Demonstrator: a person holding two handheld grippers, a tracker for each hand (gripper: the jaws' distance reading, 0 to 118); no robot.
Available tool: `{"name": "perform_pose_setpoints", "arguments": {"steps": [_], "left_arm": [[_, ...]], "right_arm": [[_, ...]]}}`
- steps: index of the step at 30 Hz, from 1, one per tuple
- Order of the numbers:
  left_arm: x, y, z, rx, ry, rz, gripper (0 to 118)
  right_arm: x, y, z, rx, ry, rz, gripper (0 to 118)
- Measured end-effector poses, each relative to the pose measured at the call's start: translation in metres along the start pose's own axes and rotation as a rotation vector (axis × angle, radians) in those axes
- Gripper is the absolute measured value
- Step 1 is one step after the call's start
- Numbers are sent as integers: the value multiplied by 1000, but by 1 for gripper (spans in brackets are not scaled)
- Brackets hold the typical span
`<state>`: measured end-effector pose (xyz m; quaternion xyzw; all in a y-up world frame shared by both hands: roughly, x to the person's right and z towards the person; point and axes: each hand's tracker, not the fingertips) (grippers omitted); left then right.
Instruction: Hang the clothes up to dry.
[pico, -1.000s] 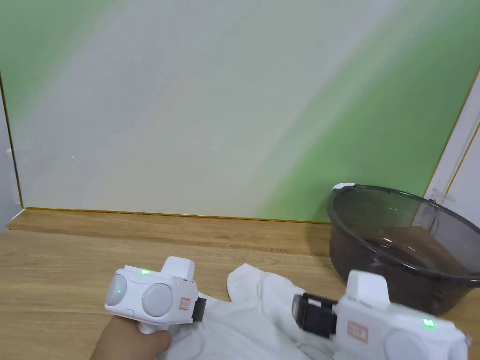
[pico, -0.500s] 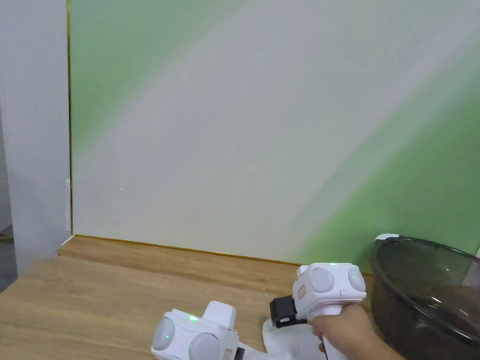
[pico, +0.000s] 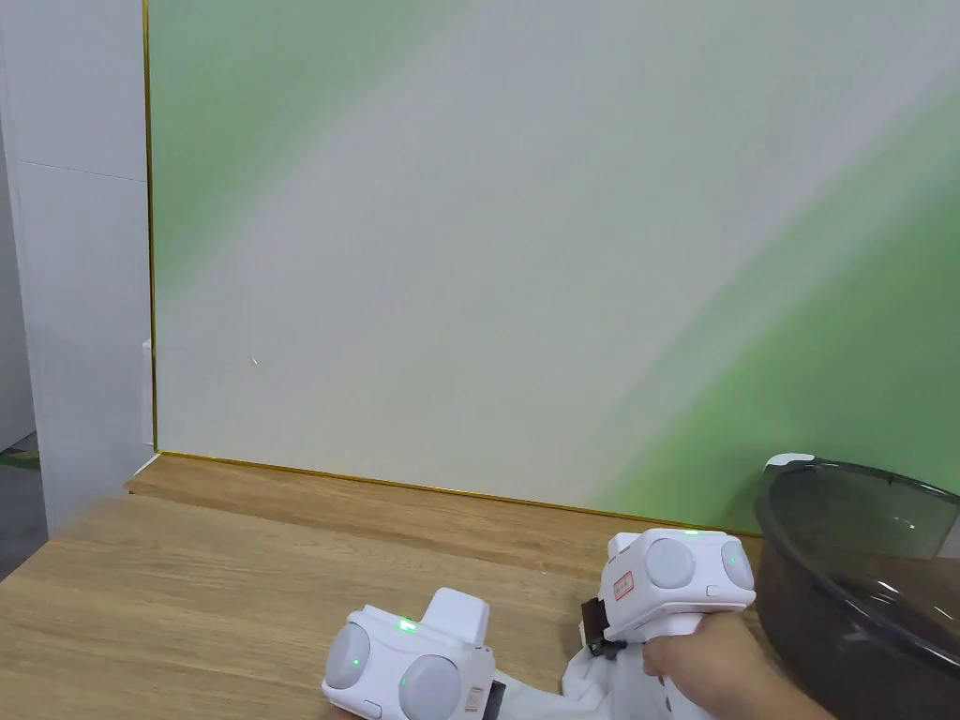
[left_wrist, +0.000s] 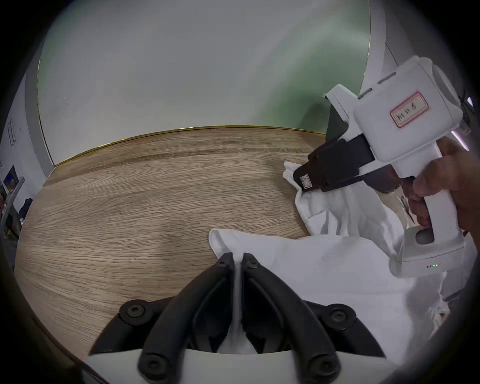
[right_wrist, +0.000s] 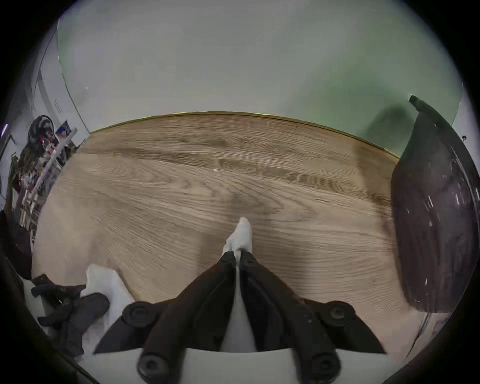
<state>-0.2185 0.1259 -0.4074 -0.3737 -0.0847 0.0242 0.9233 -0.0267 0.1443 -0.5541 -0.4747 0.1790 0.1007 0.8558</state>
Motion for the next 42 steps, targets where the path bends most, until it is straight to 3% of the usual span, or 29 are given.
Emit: {"name": "perform_pose_setpoints", "arguments": {"steps": [2,7,13,16,20,24,30,35,42], "left_arm": [[4,-1,1,2,14,-19,3],[-18,-2,12,24,41,-3,3],[-39,27,103,248,139,-64,3],[-52,62,150,325,202,-78,3],[-82,116,214,420,195,21,3],[-98,161,279,524,271,-4,3],[-118,205,372,661,369,27,3],[-119,235,417,735,381,60,3],[-103,277,438,782,496,4,3]], "right_arm": [[9,-7,3,3,-13,-4,2],[48,-23,65,190,14,-110,2],[108,-32,163,383,-26,-166,2],[123,-31,214,473,-106,-165,2],[142,-28,288,579,-146,-188,2],[156,-23,369,680,-217,-180,2],[179,-12,474,790,-355,-229,2],[174,-1,522,861,-343,-259,2],[136,31,543,930,-394,-185,2]]}}
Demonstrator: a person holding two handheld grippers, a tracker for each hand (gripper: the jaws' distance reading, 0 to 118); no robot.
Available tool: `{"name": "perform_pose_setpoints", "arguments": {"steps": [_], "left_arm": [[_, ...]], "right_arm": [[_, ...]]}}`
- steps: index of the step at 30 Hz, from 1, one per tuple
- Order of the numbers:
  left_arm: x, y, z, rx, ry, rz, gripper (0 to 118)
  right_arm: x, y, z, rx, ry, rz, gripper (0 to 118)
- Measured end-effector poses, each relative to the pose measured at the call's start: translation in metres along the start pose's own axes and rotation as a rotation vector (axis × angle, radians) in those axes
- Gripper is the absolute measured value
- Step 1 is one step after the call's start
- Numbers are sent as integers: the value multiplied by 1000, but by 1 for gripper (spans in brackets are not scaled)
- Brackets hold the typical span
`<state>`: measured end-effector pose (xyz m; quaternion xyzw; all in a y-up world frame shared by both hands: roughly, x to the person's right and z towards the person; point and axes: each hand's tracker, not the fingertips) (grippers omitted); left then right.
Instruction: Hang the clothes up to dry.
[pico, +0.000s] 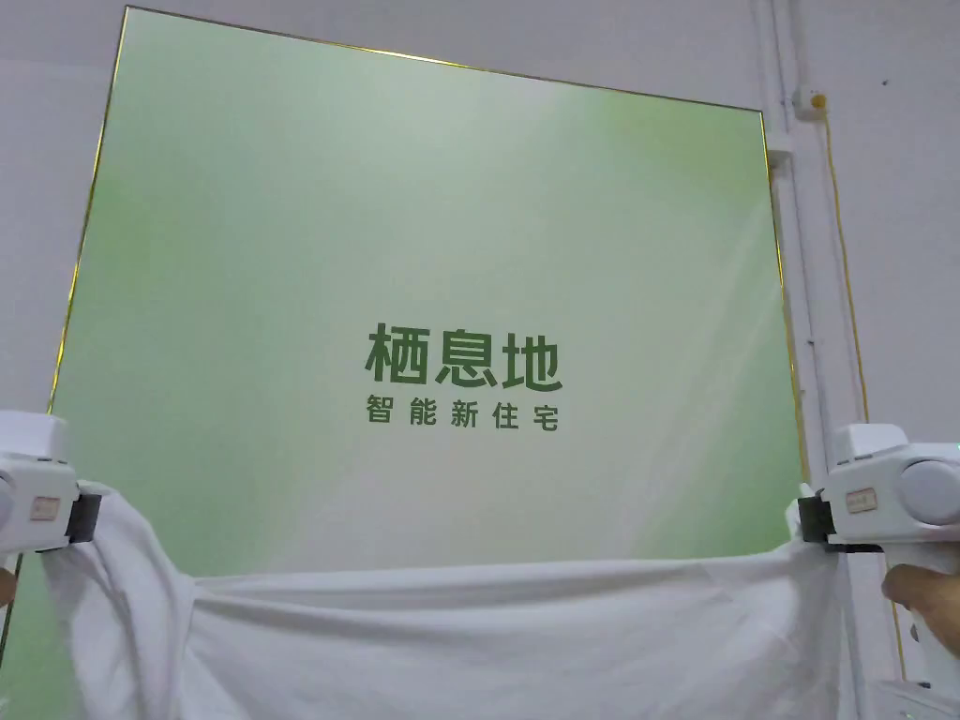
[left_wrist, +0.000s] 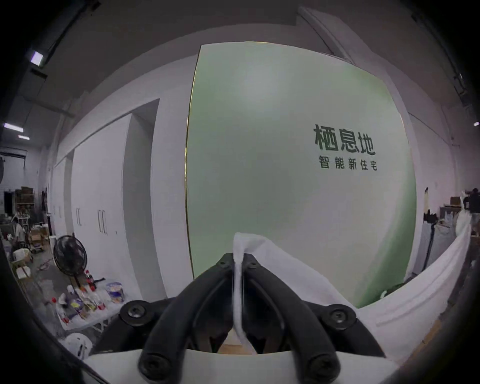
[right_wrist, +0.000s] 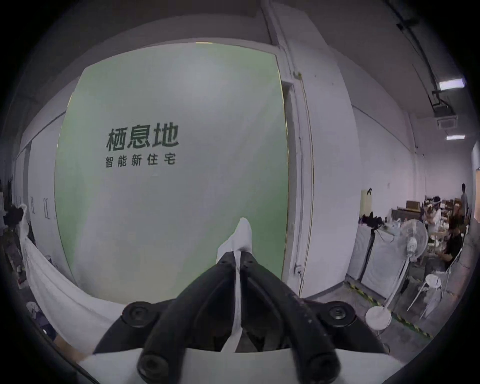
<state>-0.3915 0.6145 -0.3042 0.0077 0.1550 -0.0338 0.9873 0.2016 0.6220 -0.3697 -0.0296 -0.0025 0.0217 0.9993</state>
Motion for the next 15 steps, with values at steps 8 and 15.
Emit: {"name": "perform_pose_setpoints", "arguments": {"steps": [8,15], "left_arm": [[-15,17,-34,5,62,11,3],[-25,24,-68,13,101,-30,3]], "right_arm": [[-18,24,-49,33,-1,6,2],[-41,39,-87,53,14,-2,2]]}}
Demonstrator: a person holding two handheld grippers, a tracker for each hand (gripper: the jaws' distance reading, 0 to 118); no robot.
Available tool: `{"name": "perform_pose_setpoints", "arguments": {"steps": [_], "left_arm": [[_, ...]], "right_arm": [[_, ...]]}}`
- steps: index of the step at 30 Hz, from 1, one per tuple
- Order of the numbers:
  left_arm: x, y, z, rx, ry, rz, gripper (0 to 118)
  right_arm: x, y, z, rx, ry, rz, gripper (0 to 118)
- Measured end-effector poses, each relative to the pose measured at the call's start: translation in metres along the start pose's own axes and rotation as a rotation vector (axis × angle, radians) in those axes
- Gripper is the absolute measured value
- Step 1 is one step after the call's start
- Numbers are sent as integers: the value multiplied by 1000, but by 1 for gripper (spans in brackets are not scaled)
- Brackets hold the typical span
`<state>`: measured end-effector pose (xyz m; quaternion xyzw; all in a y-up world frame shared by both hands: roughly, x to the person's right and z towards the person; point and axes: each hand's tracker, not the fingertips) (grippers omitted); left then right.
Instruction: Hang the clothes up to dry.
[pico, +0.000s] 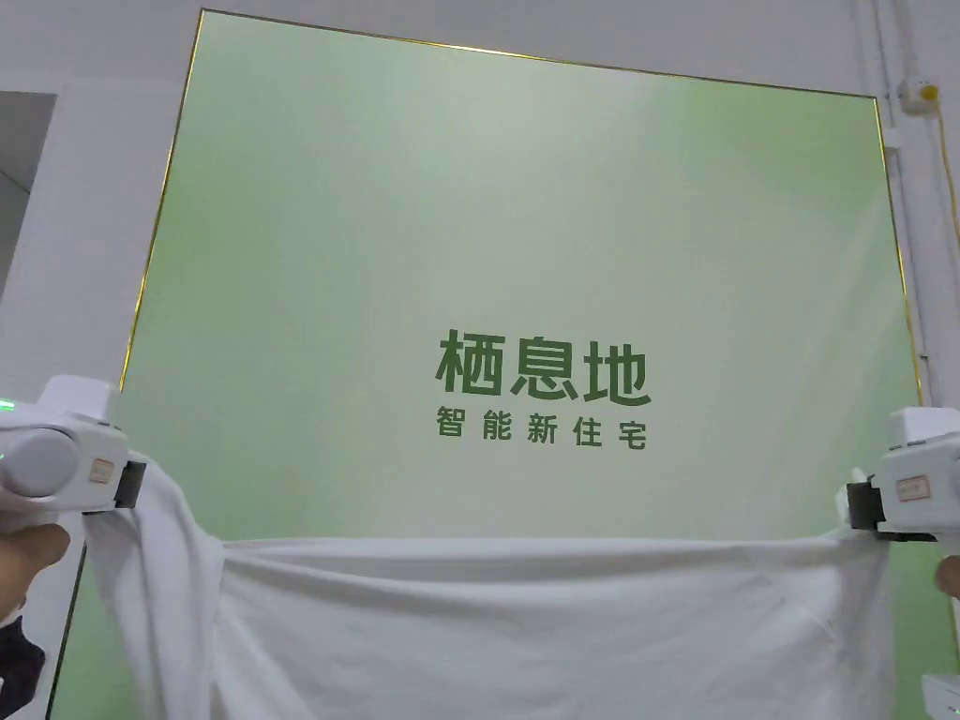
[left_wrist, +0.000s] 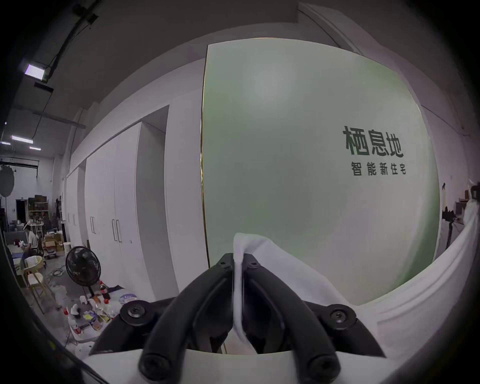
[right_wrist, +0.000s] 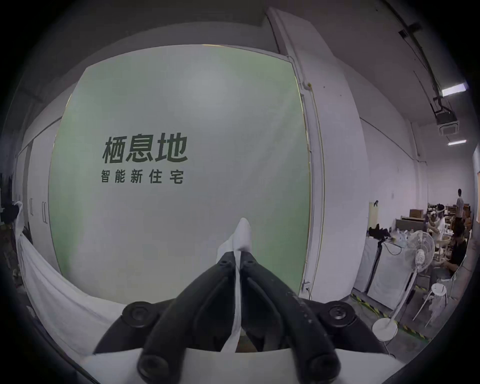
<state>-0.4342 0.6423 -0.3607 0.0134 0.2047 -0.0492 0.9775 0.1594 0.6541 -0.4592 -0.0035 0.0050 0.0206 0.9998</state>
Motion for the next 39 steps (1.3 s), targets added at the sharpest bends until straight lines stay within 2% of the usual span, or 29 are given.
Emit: {"name": "perform_pose_setpoints", "arguments": {"steps": [9,17,23,29,32,34,39], "left_arm": [[-11,-10,-31,-7,8,42,3],[-7,-61,-20,-69,-24,-31,3],[-5,-125,-4,-201,-71,-80,3],[1,-190,38,-292,-167,-141,3],[0,-243,77,-331,-207,-134,3],[1,-287,104,-424,-263,-187,3],[-18,-385,163,-640,-299,-126,3]], "right_arm": [[-25,-3,-31,-1,13,34,2],[-26,-43,-28,-58,60,35,2],[-19,-105,-9,-176,98,68,2],[3,-178,28,-335,131,120,2],[16,-223,52,-427,153,146,2],[22,-255,71,-484,179,161,2],[31,-337,120,-641,258,176,2]]}}
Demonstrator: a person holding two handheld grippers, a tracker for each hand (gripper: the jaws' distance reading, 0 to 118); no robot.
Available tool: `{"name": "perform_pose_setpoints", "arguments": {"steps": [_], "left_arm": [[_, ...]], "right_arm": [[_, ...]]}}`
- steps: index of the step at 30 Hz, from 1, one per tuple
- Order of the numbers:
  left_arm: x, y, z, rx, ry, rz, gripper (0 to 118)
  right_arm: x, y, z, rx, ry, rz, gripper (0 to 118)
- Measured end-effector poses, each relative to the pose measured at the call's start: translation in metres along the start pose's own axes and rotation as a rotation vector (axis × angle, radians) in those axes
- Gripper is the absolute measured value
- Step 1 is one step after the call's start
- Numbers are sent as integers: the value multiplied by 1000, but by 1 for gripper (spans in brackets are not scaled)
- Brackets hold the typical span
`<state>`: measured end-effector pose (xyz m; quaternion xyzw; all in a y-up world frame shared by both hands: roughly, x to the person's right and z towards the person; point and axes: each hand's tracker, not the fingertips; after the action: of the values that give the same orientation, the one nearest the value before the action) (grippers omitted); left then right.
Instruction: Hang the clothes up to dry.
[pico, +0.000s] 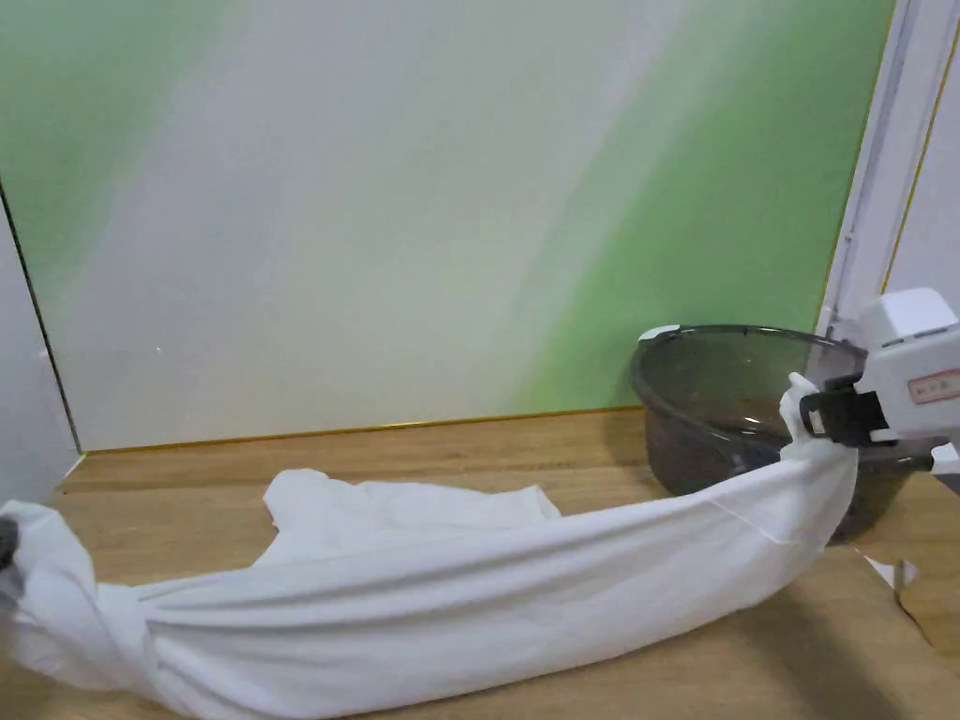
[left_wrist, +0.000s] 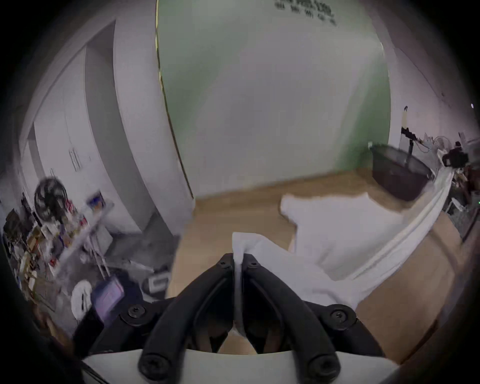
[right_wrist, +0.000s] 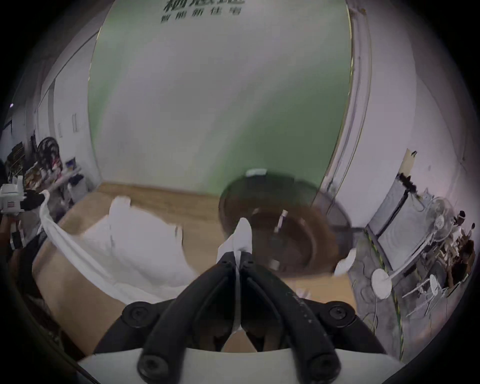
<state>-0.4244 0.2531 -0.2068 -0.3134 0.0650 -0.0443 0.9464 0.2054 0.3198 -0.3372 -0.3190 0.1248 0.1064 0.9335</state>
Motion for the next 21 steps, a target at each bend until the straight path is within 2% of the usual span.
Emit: {"name": "perform_pose_setpoints", "arguments": {"steps": [7,9,12,17,18,19,20,21], "left_arm": [[16,-95,12,-181,-21,-33,3],[20,-110,14,-199,-25,-27,3],[25,-127,18,-228,-26,-41,3],[32,-143,17,-247,-31,-42,4],[33,-143,18,-232,-16,-47,7],[33,-143,19,-237,-19,-48,20],[32,-143,20,-233,-8,-48,40],[30,-141,22,-230,15,-45,66]], "right_arm": [[-20,-114,-13,-196,100,-21,2],[-17,-139,-18,-238,112,-54,2],[-10,-168,-24,-299,133,-112,2],[-8,-187,-28,-325,149,-128,7],[-9,-186,-28,-327,153,-125,14],[-11,-185,-27,-329,152,-114,29],[-14,-182,-25,-326,139,-85,45],[-16,-178,-22,-313,119,-64,63]]}}
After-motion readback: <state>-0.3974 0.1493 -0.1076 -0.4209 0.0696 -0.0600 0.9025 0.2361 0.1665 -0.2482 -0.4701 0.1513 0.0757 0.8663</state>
